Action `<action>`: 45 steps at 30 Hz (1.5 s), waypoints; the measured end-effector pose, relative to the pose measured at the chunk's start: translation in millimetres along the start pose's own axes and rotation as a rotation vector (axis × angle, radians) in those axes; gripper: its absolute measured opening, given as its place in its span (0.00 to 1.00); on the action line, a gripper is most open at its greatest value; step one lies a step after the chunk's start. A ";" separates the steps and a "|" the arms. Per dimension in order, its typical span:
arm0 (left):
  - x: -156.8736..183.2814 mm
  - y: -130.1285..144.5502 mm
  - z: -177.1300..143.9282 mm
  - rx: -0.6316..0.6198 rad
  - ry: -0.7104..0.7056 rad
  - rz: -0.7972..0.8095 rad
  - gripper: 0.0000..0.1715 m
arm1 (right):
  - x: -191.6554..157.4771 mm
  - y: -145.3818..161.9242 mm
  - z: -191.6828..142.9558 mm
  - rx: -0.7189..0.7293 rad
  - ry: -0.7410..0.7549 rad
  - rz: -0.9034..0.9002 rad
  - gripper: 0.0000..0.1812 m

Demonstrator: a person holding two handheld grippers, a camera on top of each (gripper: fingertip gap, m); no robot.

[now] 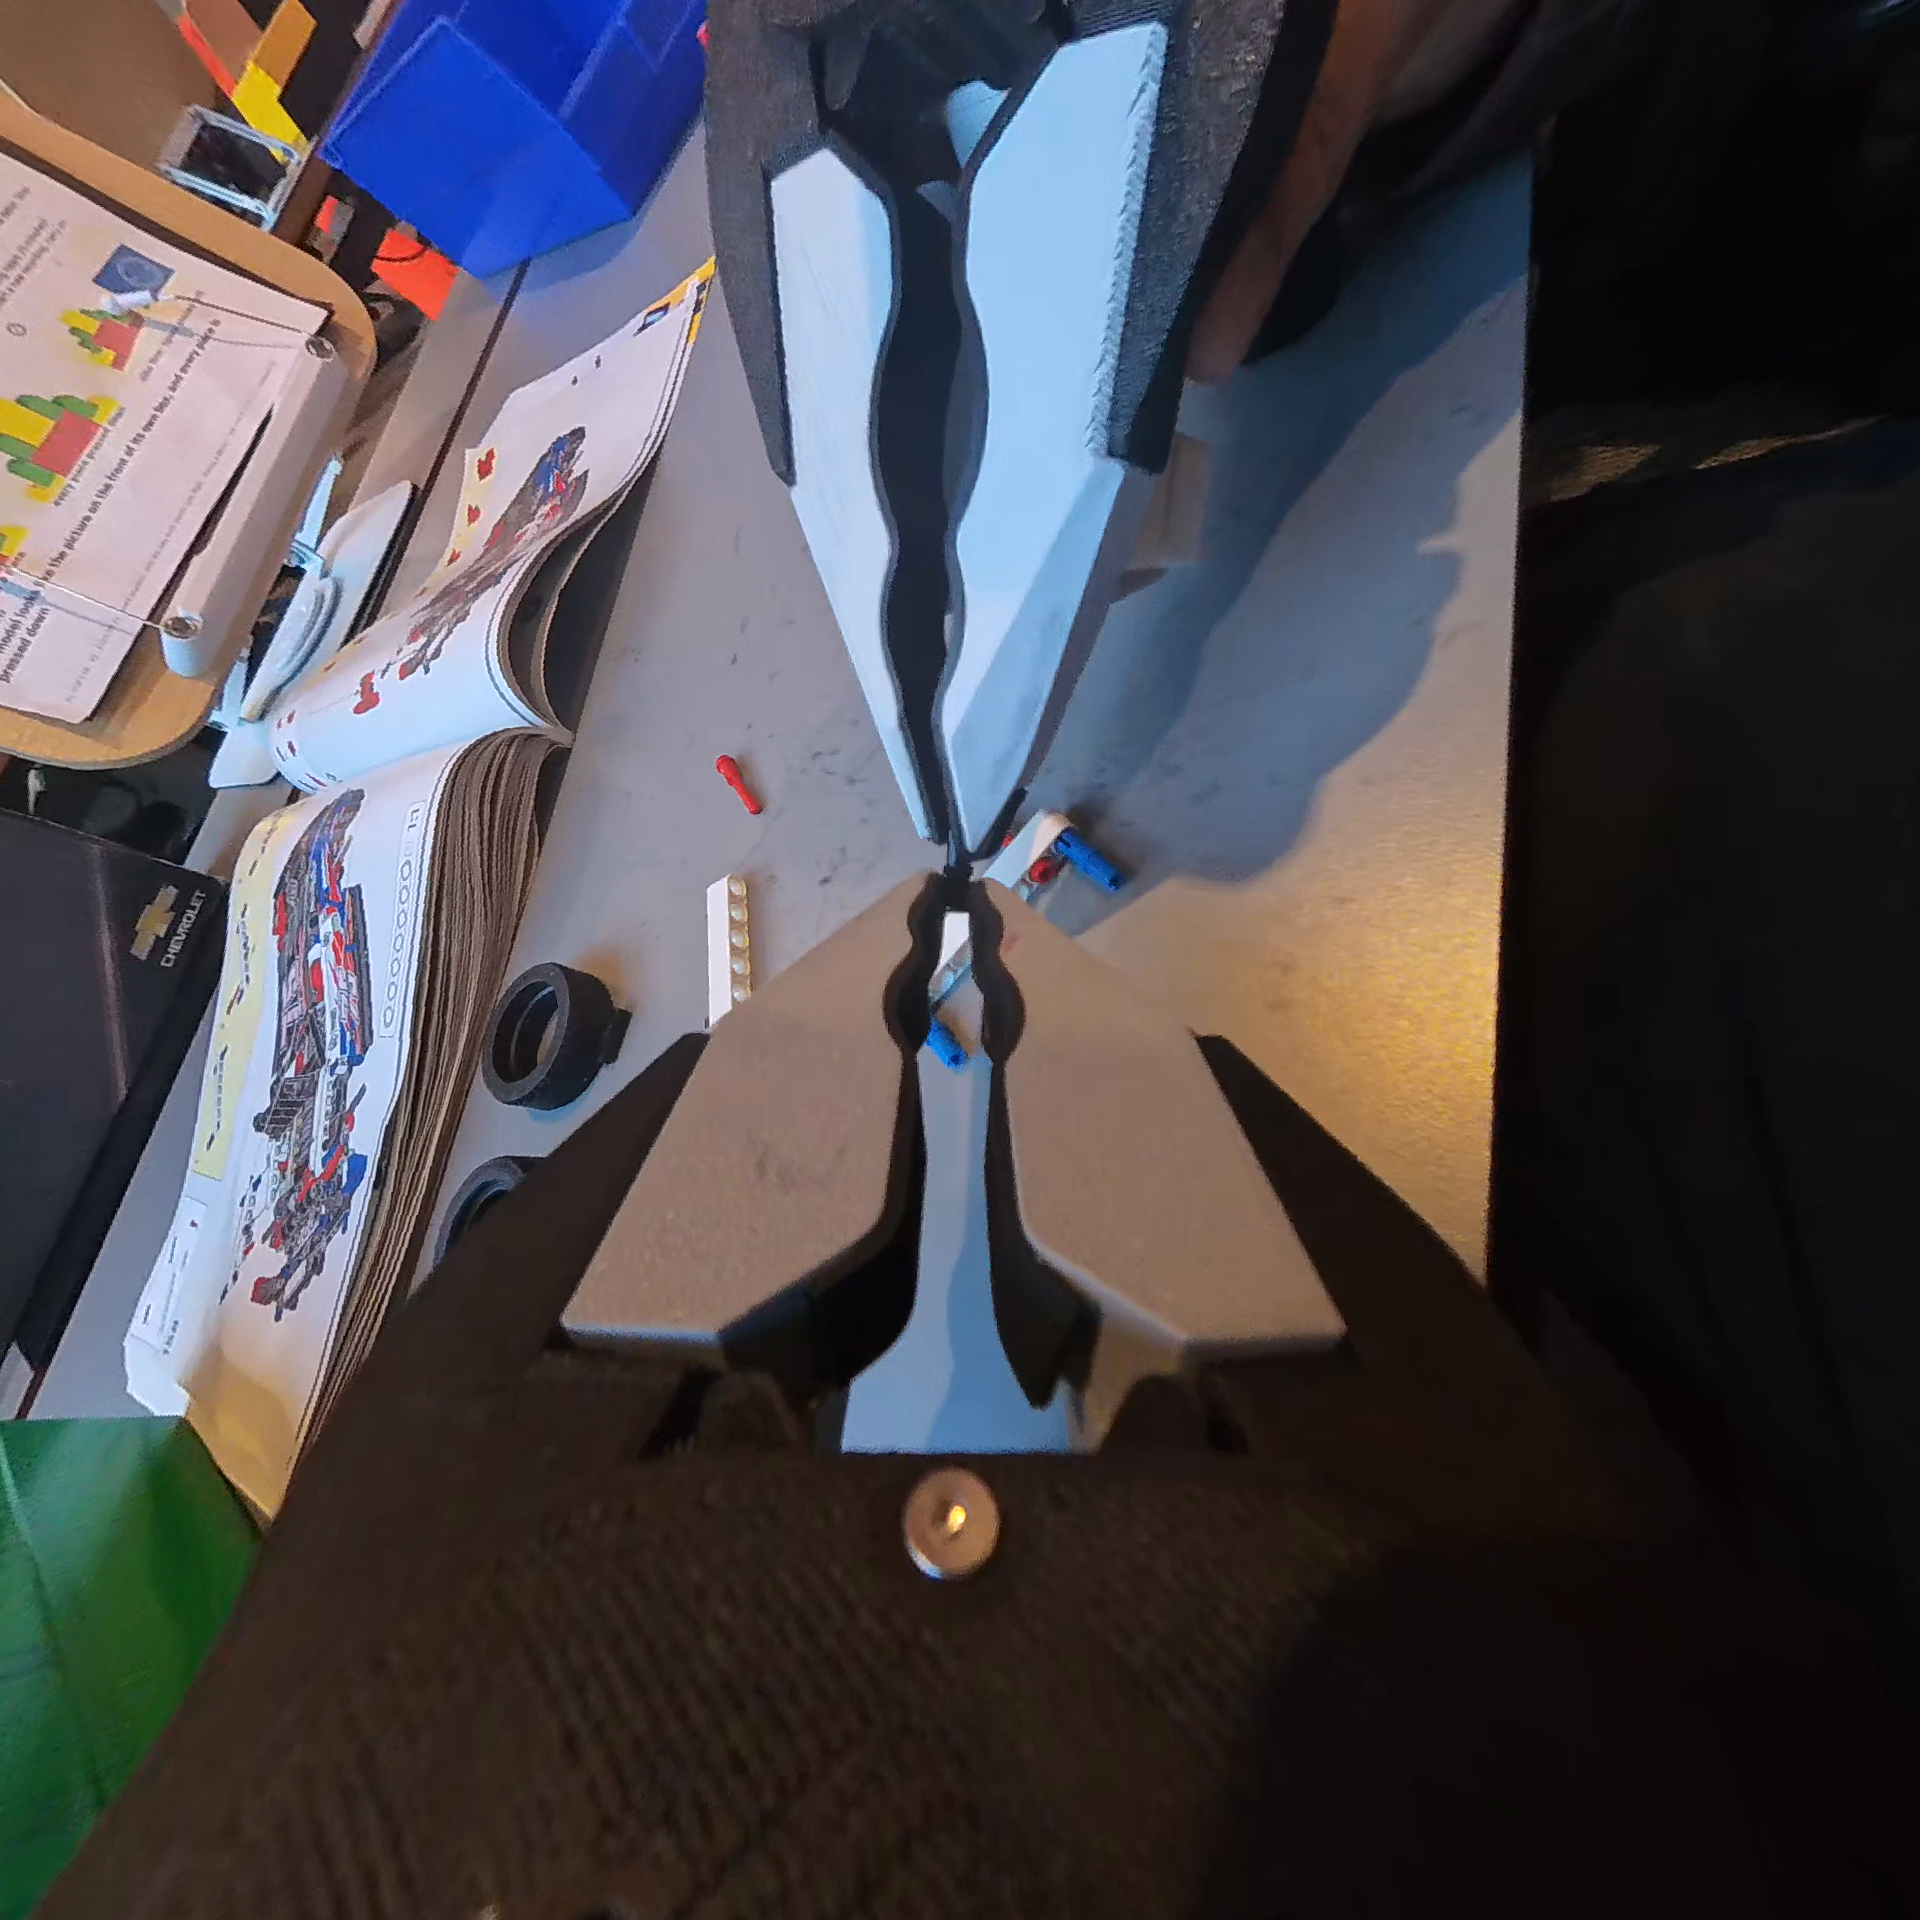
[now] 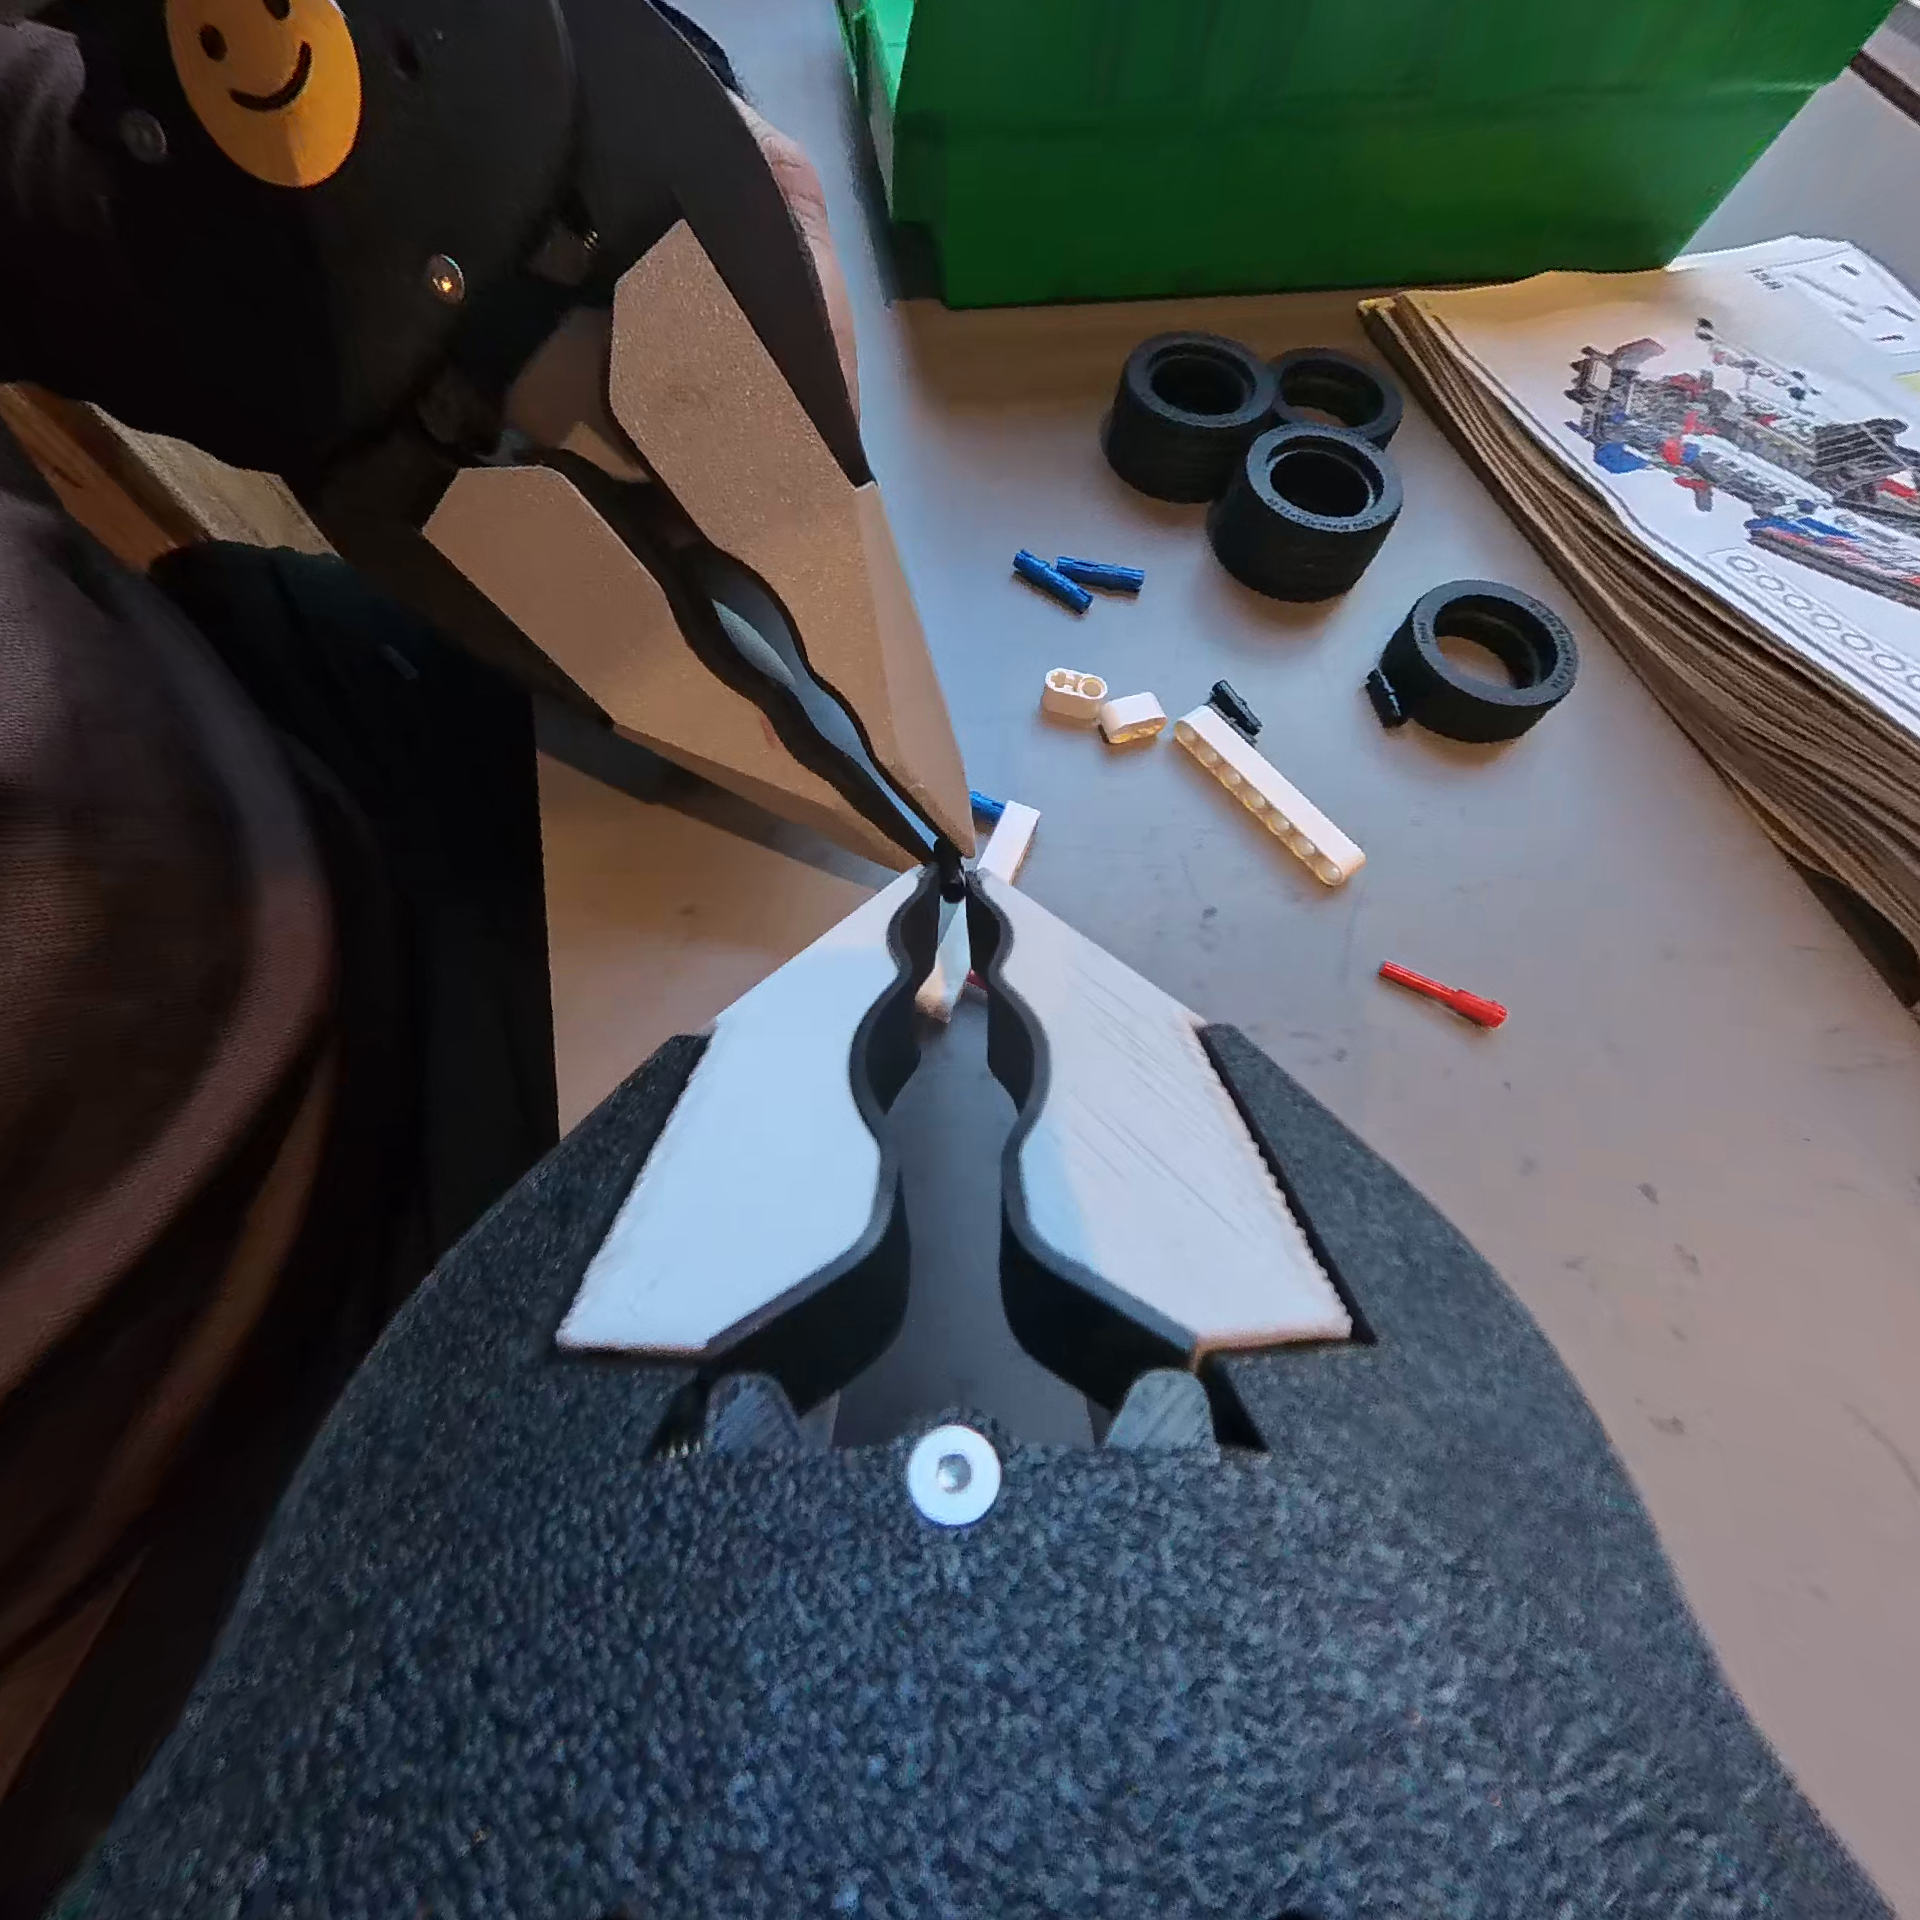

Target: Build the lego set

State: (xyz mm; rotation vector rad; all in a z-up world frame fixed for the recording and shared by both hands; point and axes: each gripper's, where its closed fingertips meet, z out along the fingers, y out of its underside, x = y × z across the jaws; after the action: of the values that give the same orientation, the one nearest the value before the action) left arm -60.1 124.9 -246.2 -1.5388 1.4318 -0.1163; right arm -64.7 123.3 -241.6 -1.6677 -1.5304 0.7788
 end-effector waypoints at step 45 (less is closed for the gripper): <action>-49.4 52.5 -14.5 -0.145 -0.074 -0.401 0.12 | 24.0 12.9 -15.4 0.020 -0.018 0.384 0.02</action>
State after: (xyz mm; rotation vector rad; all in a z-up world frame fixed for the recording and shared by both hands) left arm -121.1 165.9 -248.9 -1.9163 1.0781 -0.1970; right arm -42.2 145.1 -242.8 -1.9727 -1.2212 1.0042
